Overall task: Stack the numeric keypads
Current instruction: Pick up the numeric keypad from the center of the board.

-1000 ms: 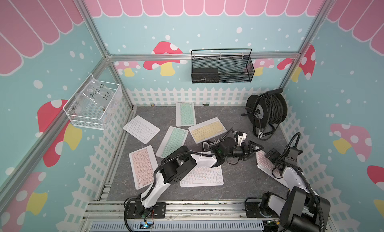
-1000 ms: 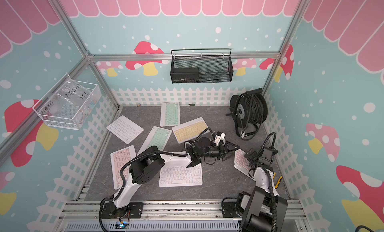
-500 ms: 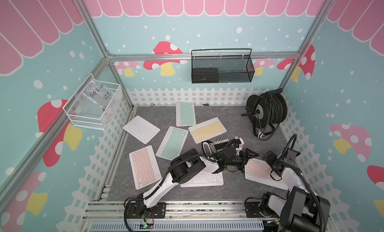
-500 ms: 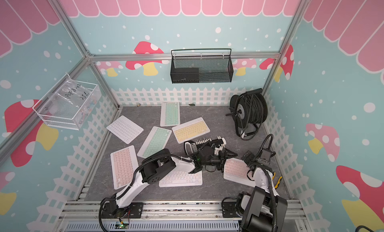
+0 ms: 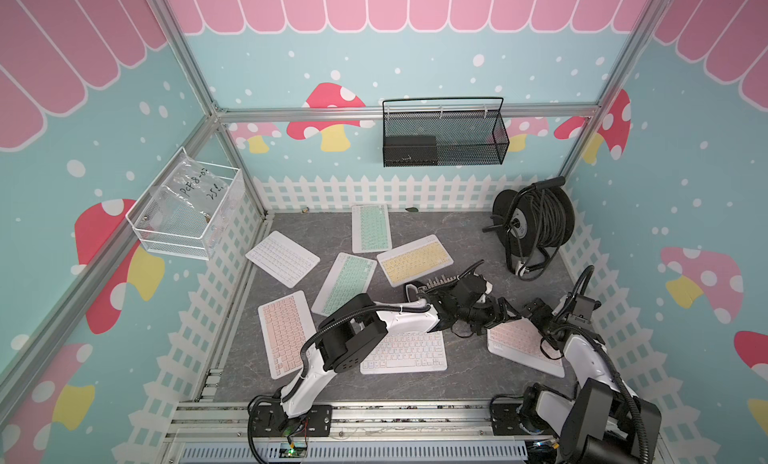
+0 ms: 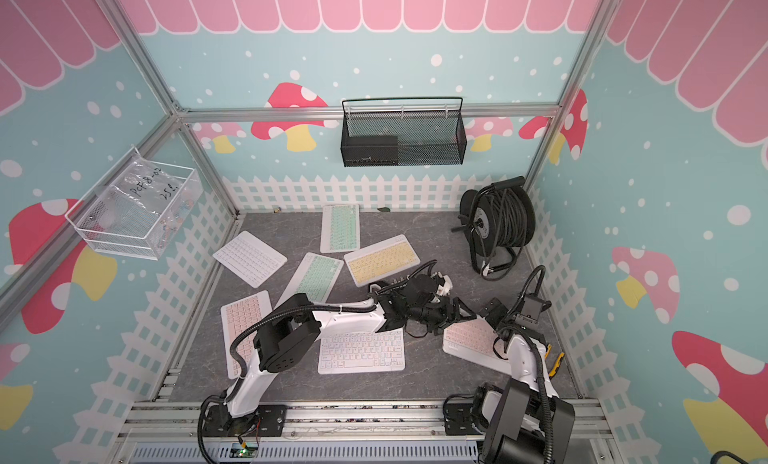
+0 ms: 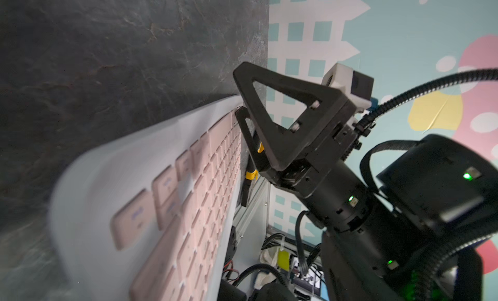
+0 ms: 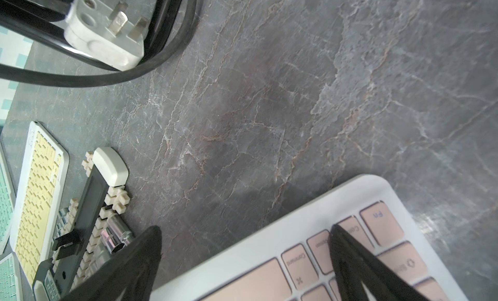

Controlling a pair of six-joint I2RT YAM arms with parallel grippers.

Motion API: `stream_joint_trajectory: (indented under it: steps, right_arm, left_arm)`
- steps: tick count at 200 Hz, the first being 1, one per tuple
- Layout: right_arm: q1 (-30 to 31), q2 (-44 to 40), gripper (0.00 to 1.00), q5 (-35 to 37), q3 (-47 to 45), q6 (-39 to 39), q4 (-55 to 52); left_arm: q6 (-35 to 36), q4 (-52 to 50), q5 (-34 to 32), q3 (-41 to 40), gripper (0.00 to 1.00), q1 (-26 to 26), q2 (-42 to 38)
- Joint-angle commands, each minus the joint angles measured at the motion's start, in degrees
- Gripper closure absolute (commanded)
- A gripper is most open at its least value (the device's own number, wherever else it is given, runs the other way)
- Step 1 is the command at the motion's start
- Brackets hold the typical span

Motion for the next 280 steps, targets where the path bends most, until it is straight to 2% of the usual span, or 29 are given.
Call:
stream_joint_trajectory:
  steps: [1,12,30,43,57,78,121,140,171,209,249,280]
  right_arm:
    - [0.5,1.6,0.01,-2.1,0.1,2.3,-10.8]
    - [0.6,1.3,0.01,-2.0,1.4,2.0,-11.4]
    - [0.6,0.4,0.01,-2.1,3.4,1.3,-12.4]
    - [0.6,-0.4,0.01,-2.4,4.8,0.6,-13.2]
    - [0.6,-1.1,0.01,-2.5,6.1,-0.1,-14.0]
    - [0.5,-1.8,0.01,-3.2,8.2,-1.1,-14.9]
    - [0.6,-2.1,0.01,-4.6,12.2,-2.3,-16.1]
    - [0.6,-2.4,0.01,-5.2,13.2,-2.5,-16.3]
    - [0.5,-2.9,0.01,-5.5,13.9,-2.3,-16.6]
    - [0.5,-3.7,0.01,-6.3,14.6,-3.2,-17.0]
    - [0.5,-4.2,0.01,-8.6,16.2,-5.3,-17.0]
    - [0.6,-4.3,0.01,-10.7,15.8,-6.9,-16.5]
  left_arm:
    - [7.0,-6.7,-0.2,1.5,0.29,0.3,-2.9]
    - [8.8,-9.6,-0.7,2.3,0.35,0.3,-3.0]
    - [10.9,-12.5,-1.0,3.0,0.39,0.3,-3.2]
    - [11.3,-12.4,-1.1,2.5,0.45,0.4,-3.4]
    - [11.4,-12.4,-1.0,2.2,0.56,0.7,-3.7]
    - [11.5,-12.0,0.1,2.1,0.61,1.3,-4.0]
    - [10.1,-9.1,2.0,0.5,0.87,2.6,-5.2]
    - [9.8,-8.3,2.8,-0.1,0.94,3.3,-5.7]
    - [8.9,-6.4,4.8,-1.0,1.00,4.4,-6.2]
    - [3.9,1.6,10.8,-4.7,1.00,7.0,-8.3]
    - [12.5,-7.2,11.5,-9.8,1.00,10.2,-16.1]
    - [17.2,-8.2,13.4,-16.5,1.00,12.8,-23.3]
